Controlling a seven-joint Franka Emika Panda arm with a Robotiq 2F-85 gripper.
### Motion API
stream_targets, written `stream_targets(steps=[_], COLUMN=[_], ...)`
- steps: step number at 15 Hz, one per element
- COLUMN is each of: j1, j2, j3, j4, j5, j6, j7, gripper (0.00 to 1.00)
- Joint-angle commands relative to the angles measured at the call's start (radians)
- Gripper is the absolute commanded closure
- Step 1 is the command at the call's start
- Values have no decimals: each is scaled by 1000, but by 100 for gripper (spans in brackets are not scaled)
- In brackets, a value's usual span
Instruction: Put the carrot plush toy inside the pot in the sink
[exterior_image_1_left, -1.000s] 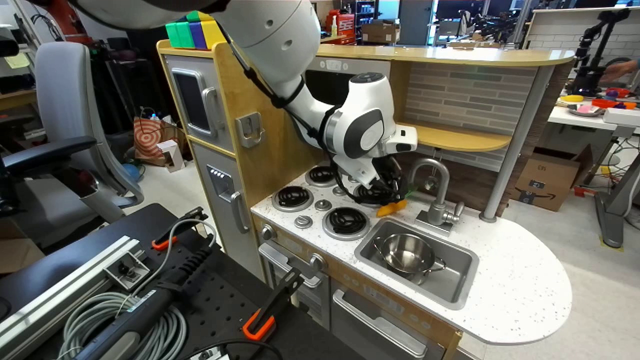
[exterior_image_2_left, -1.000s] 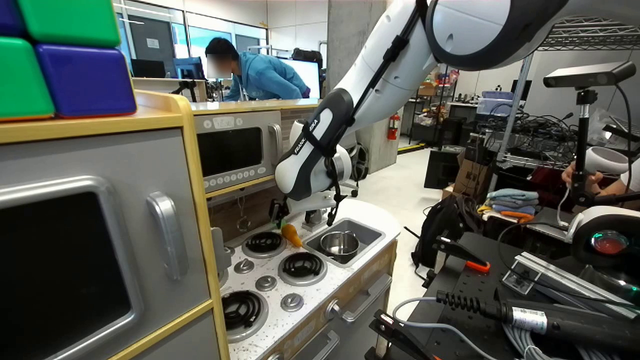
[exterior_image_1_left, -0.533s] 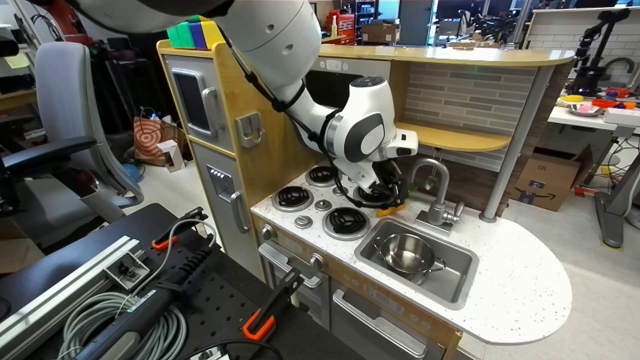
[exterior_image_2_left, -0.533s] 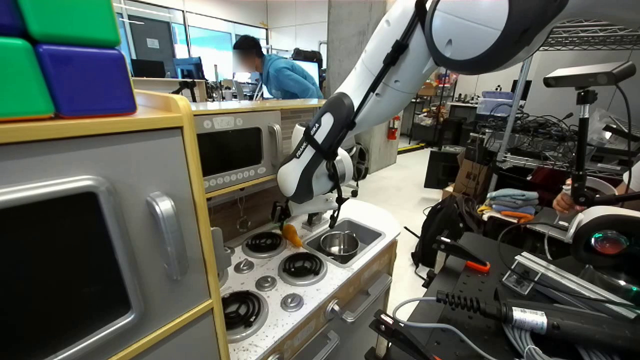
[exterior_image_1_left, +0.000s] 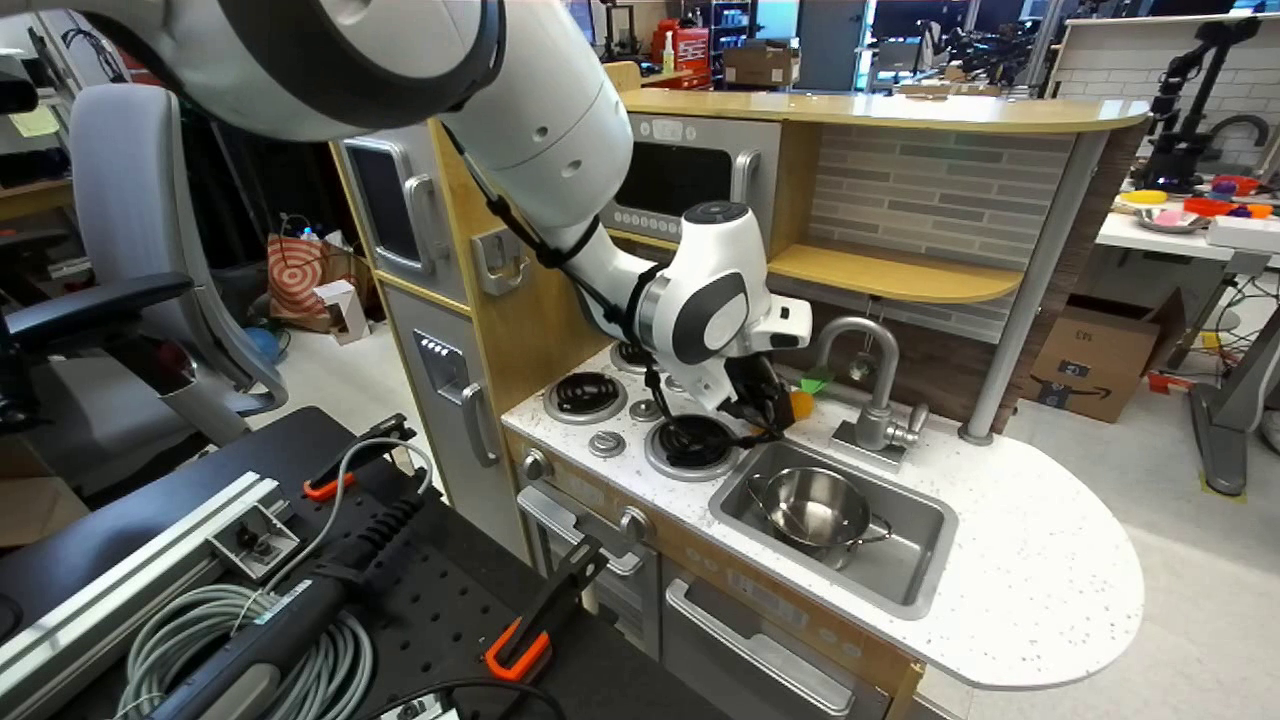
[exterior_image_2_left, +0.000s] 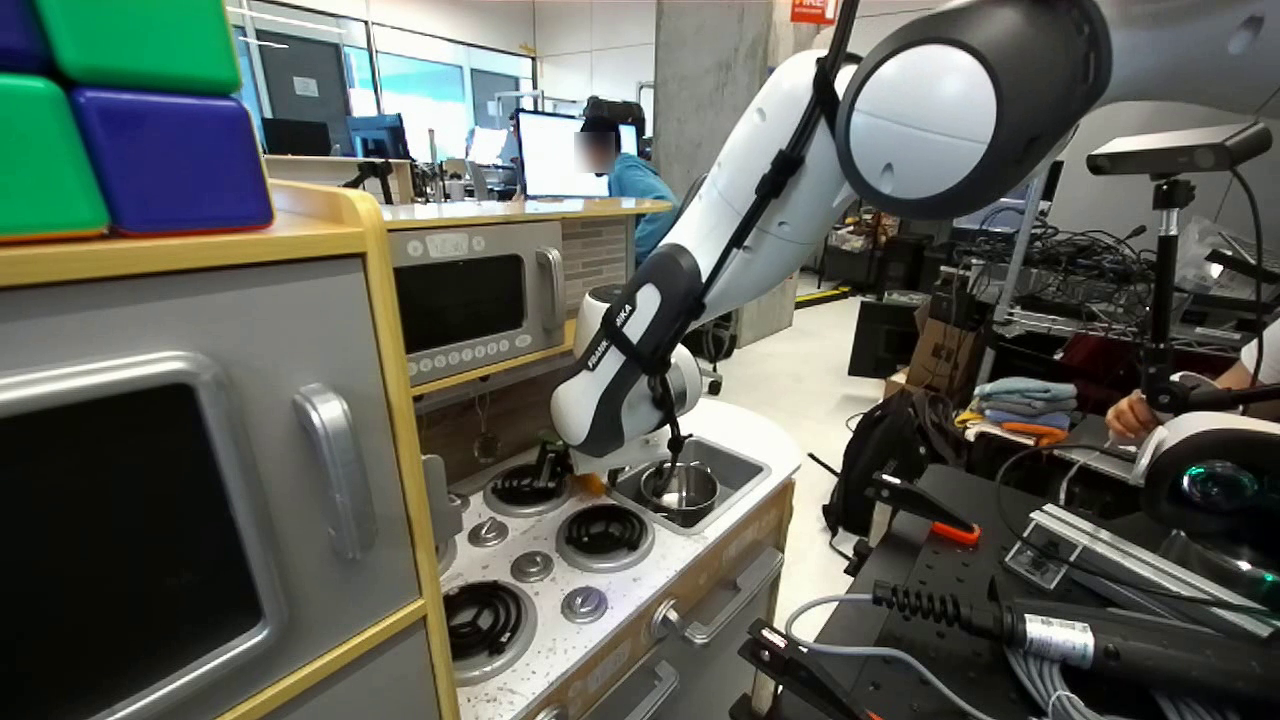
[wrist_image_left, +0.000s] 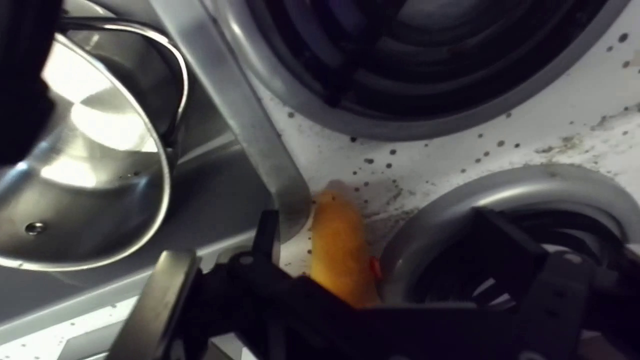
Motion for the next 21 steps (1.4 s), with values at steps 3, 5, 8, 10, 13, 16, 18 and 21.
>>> stream_targets(steps=[3,5,8,10,13,16,18,21], j1=[5,2,-1,-3,-12,-21,-30,-19], j2=[81,82,74,50,-5,-70,-123,-227], j3=[15,19,22,18,6,-7,-11,-46], j4=[94,97,87,53,-23,-116,-192,-329], j5=[10,11,12,8,-4,-6,-5,-14], j6=[90,100,109,106,119,161,213,201], j7=[-5,-9,-14,-22,-22,-35,-48,-65], gripper=[50,65,88,99,100,99,99,99])
